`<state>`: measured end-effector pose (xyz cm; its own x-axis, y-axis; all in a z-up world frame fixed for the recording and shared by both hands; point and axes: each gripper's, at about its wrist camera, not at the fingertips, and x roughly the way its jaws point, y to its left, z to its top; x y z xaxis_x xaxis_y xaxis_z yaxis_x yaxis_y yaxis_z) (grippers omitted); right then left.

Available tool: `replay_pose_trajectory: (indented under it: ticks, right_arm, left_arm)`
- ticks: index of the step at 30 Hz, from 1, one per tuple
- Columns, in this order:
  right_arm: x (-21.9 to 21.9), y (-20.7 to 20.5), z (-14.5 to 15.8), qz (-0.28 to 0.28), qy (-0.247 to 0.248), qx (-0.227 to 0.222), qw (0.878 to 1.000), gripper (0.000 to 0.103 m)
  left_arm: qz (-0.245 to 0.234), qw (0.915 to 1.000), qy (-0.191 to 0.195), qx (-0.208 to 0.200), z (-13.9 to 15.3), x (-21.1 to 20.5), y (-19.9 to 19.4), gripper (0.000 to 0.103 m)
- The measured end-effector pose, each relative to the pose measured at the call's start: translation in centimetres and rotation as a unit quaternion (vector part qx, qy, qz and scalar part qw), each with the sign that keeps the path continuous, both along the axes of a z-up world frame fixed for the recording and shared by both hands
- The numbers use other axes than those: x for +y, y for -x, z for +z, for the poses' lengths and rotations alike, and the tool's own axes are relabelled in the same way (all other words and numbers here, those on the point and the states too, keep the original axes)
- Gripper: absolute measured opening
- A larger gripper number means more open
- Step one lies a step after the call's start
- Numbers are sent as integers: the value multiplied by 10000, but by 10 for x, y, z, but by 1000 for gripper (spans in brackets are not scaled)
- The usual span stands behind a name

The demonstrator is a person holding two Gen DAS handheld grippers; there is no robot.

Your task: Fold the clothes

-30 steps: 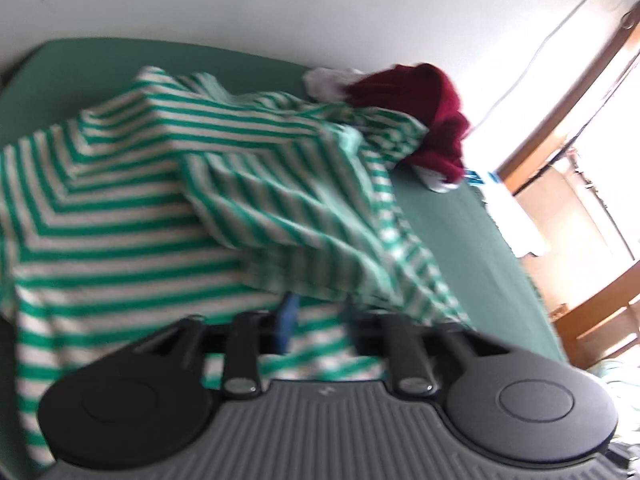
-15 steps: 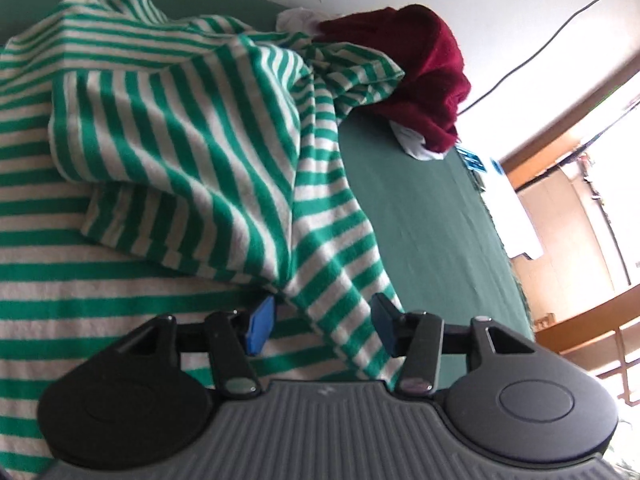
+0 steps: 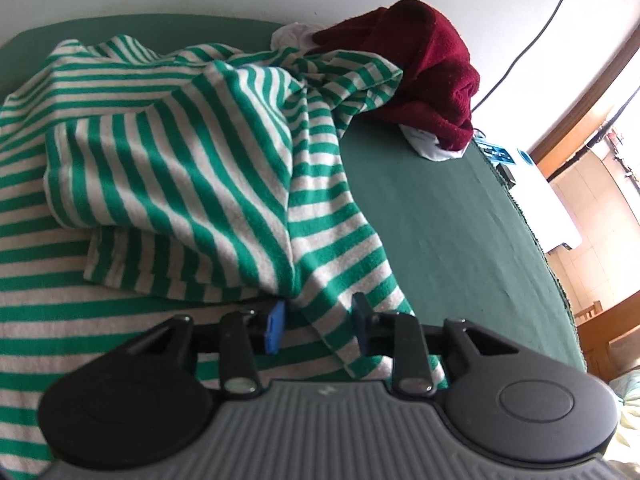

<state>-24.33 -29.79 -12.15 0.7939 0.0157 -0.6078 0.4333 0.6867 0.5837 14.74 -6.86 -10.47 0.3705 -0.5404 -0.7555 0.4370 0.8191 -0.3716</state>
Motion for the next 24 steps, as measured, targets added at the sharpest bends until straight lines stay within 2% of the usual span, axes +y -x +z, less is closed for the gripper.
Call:
replay_pose_trajectory:
  ticks: [3, 4, 6, 9, 10, 12, 15, 18, 21, 24]
  right_arm:
    - [3, -1, -3, -149, 11, 34, 9999, 32]
    - [4, -1, -4, -207, 60, 50, 9998, 33]
    - [7, -1, -5, -333, 120, 36, 9994, 32]
    - [5, 3, -4, -431, -77, -22, 9990, 6]
    - [5, 6, -3, -470, -151, -58, 9988, 3]
    - [11, 11, 9, -539, 146, -114, 9984, 3]
    - [24, 15, 31, -512, 686, -168, 9962, 3]
    - [40, 17, 53, -372, 1071, -322, 9930, 3]
    - [58, 17, 66, -156, 1363, -398, 9897, 3]
    - [77, 18, 78, 94, 1584, -477, 9862, 3]
  left_arm:
    - [-159, 9998, -78, 31, 0, -4, -6, 27]
    - [-229, 9996, -140, 1, 1, -5, -6, 25]
    - [-378, 9988, -310, -76, 2, -10, -7, 23]
    - [-494, 9979, -429, 7, 3, -12, -11, 15]
    - [-523, 9977, -411, 102, 4, -10, -14, 11]
    - [-573, 9974, -342, 260, 7, -9, -19, 8]
    - [-708, 9965, -370, 246, 16, -11, -21, 5]
    - [-839, 9960, -226, 203, 28, -8, -25, 4]
    - [-913, 9954, -102, 259, 36, -3, -33, 4]
    - [-987, 9946, -174, 282, 39, 2, -44, 4]
